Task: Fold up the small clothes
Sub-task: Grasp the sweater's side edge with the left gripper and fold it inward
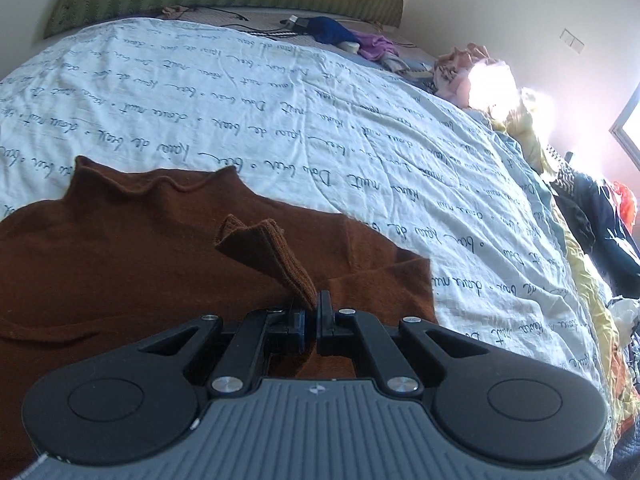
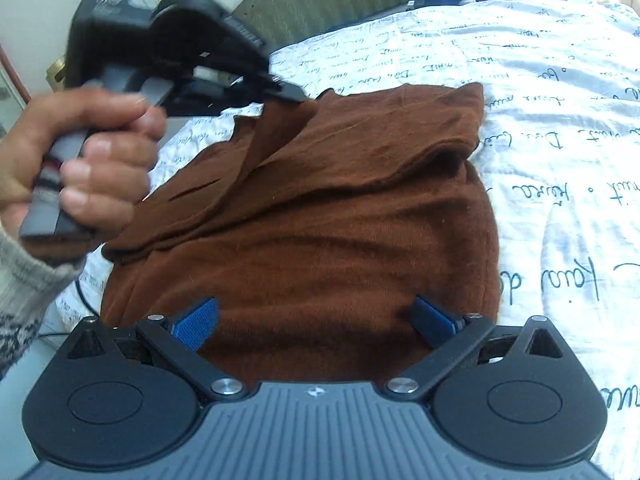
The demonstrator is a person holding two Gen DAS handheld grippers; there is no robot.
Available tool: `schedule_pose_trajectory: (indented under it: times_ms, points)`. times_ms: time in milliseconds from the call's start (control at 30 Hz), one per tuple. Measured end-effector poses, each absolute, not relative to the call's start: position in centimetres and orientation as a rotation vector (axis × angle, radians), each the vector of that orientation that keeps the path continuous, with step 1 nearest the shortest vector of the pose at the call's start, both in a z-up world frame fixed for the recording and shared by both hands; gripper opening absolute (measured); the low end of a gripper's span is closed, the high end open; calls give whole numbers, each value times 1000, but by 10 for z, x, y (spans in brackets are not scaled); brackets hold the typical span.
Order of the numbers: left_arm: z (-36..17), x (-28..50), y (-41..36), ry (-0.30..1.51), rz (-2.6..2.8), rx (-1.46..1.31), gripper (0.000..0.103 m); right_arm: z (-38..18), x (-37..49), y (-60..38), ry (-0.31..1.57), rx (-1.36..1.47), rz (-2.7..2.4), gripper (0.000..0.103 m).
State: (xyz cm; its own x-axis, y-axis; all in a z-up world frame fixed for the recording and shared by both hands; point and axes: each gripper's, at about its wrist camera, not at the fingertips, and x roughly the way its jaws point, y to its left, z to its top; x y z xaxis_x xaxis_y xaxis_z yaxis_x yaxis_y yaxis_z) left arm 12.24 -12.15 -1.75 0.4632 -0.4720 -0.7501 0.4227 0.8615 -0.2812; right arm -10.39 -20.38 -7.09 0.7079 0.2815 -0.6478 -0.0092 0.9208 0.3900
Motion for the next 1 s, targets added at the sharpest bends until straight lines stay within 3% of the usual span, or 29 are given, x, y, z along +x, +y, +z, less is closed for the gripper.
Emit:
schedule_pose_trajectory:
  times_ms: [267,767,800,933,1000]
  points:
    - [-23,127,-153,962,-606,-18,4,-77,-101,-178,786,209,131,103]
    - [-59,114,-188,1035,-695,57,4,-81,-102,-171,783,162,141,103]
    - [-61,114,-189,1038,-693,59,9,-82,-102,-170,784,158,142,103]
    - [-64,111,-190,1074,-763,60,53,-79,-104,-171,788,168,142,103]
    - [-55,111,-180,1053,-752,37,53,-76,-107,-178,781,213,155,103]
